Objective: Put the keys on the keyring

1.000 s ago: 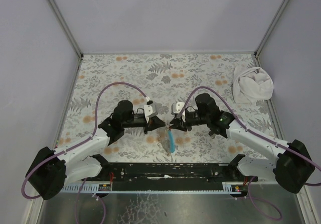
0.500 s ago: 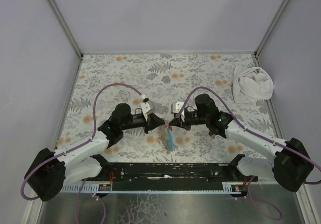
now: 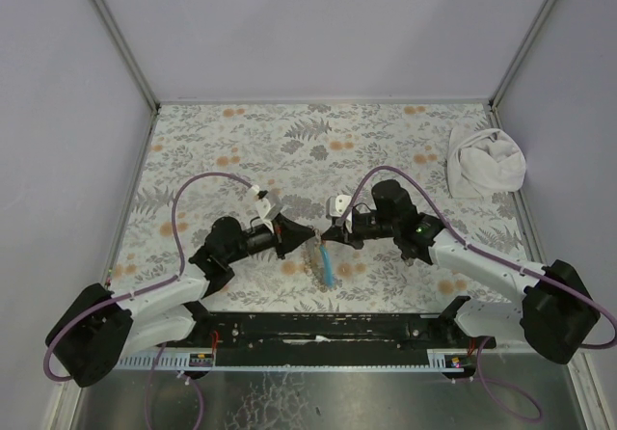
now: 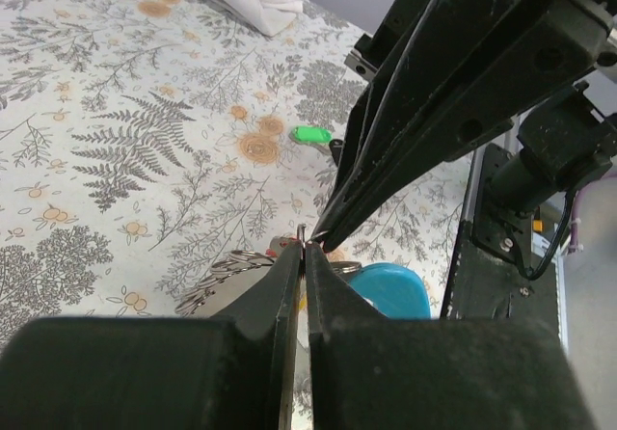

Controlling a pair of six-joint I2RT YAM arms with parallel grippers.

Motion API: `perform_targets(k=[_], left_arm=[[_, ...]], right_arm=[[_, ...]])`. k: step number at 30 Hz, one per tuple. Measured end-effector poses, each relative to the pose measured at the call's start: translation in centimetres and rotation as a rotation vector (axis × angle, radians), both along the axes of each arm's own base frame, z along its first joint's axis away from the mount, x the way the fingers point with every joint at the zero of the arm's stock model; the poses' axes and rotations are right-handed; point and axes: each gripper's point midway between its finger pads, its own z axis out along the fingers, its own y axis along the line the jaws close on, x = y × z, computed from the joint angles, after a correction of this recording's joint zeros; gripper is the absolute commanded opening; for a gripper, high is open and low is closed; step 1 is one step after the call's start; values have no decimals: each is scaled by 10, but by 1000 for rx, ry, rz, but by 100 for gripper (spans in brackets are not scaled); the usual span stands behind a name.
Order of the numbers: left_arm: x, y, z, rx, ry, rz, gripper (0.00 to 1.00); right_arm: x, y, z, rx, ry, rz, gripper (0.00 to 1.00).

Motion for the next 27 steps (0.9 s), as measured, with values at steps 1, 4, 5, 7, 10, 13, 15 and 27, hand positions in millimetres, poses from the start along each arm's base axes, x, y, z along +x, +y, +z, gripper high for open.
perform_targets(k=[1, 4, 5, 7, 10, 13, 15, 27], left_arm=[[0, 0, 0, -11, 5, 4, 0], [1, -2, 4, -43, 7, 21, 0], [1, -3, 5, -52, 6, 24, 0], [3, -3, 8, -64, 4, 33, 0], [4, -4, 12, -80, -7, 39, 0], [4, -5, 13, -87, -14, 44, 0], [5, -4, 14, -88, -15, 48, 0], [1, -8, 16, -103, -31, 31, 0]], right_arm=[[0, 1, 0, 1, -1, 1, 5], [1, 2, 1, 9, -7, -2, 11], [2, 2, 2, 13, -12, -6, 12], [3, 3, 3, 21, -20, -8, 12], [4, 5, 6, 32, -31, -7, 11], [6, 5, 7, 39, -37, -22, 12], [7, 4, 7, 45, -44, -39, 15], [17, 1, 11, 79, -73, -117, 21]])
